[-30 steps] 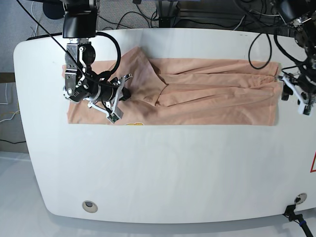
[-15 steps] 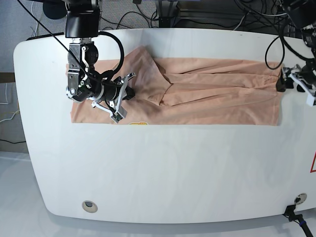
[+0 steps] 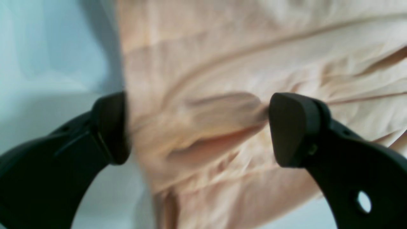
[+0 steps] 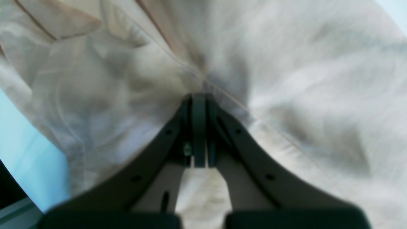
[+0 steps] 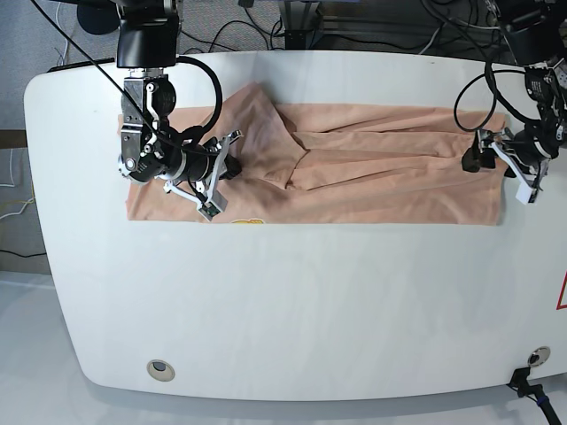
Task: Fold the T-shirt properly
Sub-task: 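Move the left gripper inward again over the shirt's folded edge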
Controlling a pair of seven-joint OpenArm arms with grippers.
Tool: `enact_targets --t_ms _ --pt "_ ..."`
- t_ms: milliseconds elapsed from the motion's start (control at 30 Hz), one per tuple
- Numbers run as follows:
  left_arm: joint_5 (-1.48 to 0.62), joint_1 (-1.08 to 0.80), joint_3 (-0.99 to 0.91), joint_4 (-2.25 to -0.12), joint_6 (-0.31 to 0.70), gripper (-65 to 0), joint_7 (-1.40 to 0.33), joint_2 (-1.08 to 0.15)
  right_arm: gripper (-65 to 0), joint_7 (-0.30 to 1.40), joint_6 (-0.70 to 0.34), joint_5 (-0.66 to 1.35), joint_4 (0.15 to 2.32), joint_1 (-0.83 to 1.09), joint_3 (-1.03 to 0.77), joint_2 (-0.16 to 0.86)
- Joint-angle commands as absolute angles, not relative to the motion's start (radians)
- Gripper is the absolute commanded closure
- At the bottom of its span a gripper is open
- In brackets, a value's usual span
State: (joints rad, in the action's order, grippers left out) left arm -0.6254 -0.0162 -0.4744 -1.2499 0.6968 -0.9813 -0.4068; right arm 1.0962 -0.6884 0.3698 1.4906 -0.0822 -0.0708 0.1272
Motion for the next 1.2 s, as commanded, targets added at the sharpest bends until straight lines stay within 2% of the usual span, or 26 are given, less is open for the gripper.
enact_targets --t_ms 0,400,467,633,700,733,967,1167 --pt "-0.633 -0.01 -0.475 -1.265 0.698 -61.6 -0.98 -0.418 0.0 1.104 -0.691 0.361 1.498 -0.093 -0.073 0.134" --pt "-0.639 -0.051 -0.437 -1.271 0.698 -60.4 -0.98 -0.398 0.0 1.101 -0.691 0.361 1.498 -0.093 -0.073 0.133" --pt "-0.639 -0.051 -0.429 -1.274 0.698 -50.6 -0.98 -0.398 0.0 1.101 -0.691 0.361 1.498 -0.093 -0.073 0.131" --pt "-0.639 -0.048 -0.429 -1.277 0.698 -15.6 -0.98 -0.372 0.0 1.101 -0.691 0.361 1.498 -0.093 -0.073 0.131" --pt "-0.639 -0.047 -0.429 -1.277 0.698 -6.4 -0.98 -0.372 0.0 1.101 -0.691 0.361 1.498 -0.093 -0.073 0.131" --pt "-0.639 -0.047 -0.429 -1.277 0.698 -4.1 -0.98 -0.371 0.0 1.101 -0.691 0.361 1.498 -0.093 -0.073 0.131" --pt "-0.685 -0.051 -0.427 -1.42 0.698 -3.9 -0.983 -0.352 0.0 1.101 -0.691 0.361 1.498 -0.093 -0.073 0.131" --pt "-0.76 -0.044 -0.364 -1.596 0.698 -3.9 -1.113 -0.329 0.0 1.101 -0.691 0.361 1.497 -0.093 -0.073 0.13"
